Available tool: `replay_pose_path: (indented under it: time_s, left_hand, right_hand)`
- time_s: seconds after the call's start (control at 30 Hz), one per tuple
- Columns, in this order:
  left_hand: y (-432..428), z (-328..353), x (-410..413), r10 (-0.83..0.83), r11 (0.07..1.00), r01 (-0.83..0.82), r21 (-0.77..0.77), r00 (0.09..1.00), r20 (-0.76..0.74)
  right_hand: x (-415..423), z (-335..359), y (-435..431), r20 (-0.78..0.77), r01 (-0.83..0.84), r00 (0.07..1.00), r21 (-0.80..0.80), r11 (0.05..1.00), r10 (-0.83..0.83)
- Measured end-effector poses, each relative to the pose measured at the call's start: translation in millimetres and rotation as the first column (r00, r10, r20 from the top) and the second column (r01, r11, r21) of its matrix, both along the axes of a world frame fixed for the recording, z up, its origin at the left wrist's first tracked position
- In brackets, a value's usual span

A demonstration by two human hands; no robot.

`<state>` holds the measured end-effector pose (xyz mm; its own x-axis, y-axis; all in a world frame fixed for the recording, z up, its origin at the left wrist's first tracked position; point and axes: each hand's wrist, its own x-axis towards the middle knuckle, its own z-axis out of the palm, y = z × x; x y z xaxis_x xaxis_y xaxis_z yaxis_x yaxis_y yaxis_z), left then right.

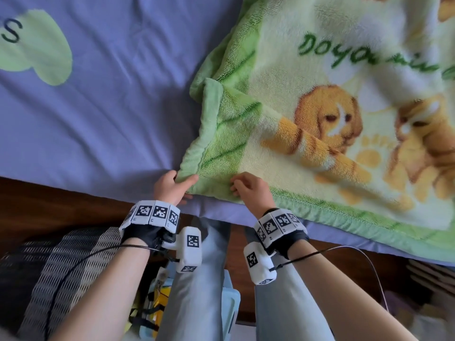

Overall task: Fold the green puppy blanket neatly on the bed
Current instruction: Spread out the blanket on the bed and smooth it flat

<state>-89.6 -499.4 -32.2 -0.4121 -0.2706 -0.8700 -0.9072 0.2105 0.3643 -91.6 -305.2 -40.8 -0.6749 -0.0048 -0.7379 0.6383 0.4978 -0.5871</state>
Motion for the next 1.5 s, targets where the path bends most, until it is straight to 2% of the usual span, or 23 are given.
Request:
replay_pose_path:
  time_s: [0.1, 0.23, 0.33, 0.43, 0.57, 0.67, 0.77, 0.87, 1.0, 1.13, 1.2, 1.27, 1.37, 1.5]
  left_hand:
    - [14, -2, 10, 0.171, 0.983, -0.173, 0.053, 0.984, 0.046]
    - [41, -6, 24, 0.468, 0.876, -0.467, 0.121, 0.883, 0.029]
    - [52, -8, 32, 0.551, 0.83, -0.548, 0.104, 0.834, 0.002]
    - [61, -10, 39, 0.612, 0.79, -0.609, 0.07, 0.791, -0.016]
    - [68, -15, 42, 0.618, 0.783, -0.611, 0.113, 0.785, -0.039]
    - [69, -22, 43, 0.592, 0.806, -0.592, 0.021, 0.803, -0.061]
    - [65, -25, 42, 0.523, 0.842, -0.532, -0.089, 0.846, -0.104]
    - [61, -25, 47, 0.414, 0.882, -0.428, -0.196, 0.903, -0.112]
    - [46, -24, 54, 0.301, 0.903, -0.314, -0.294, 0.949, -0.09]
    - [42, -23, 57, 0.218, 0.891, -0.218, -0.399, 0.975, -0.046]
    - [41, -21, 59, 0.186, 0.869, -0.178, -0.462, 0.982, -0.027]
    - [38, -19, 61, 0.177, 0.858, -0.163, -0.487, 0.984, -0.018]
    - [33, -18, 61, 0.162, 0.866, -0.139, -0.48, 0.987, 0.007]
    - [36, -15, 55, 0.265, 0.88, -0.226, -0.419, 0.964, 0.036]
  right_hand:
    - [8, -1, 15, 0.022, 0.047, 0.999, -0.011, 0.999, -0.047]
    - [20, 1, 42, 0.03, 0.056, 0.998, 0.063, 0.996, -0.058]
    - [31, 2, 77, 0.124, 0.162, 0.978, 0.069, 0.984, -0.17]
    - [44, 3, 118, 0.204, 0.272, 0.933, 0.139, 0.952, -0.296]
    - [63, 3, 178, 0.287, 0.383, 0.848, 0.249, 0.89, -0.445]
    - [80, -4, 212, 0.299, 0.436, 0.795, 0.322, 0.84, -0.527]
    - [93, -10, 232, 0.299, 0.683, 0.605, 0.281, 0.674, -0.738]
    - [102, -12, 247, 0.246, 0.793, 0.504, 0.249, 0.556, -0.828]
    - [107, -14, 248, 0.144, 0.798, 0.534, 0.241, 0.552, -0.833]
    - [122, -12, 250, 0.115, 0.681, 0.675, 0.281, 0.676, -0.729]
    - [129, -9, 248, 0.094, 0.639, 0.713, 0.321, 0.699, -0.695]
    - [133, -7, 243, 0.106, 0.657, 0.699, 0.295, 0.694, -0.707]
    - [132, -3, 237, 0.159, 0.74, 0.618, 0.214, 0.637, -0.77]
    - [121, 1, 241, 0.182, 0.603, 0.716, 0.325, 0.728, -0.674]
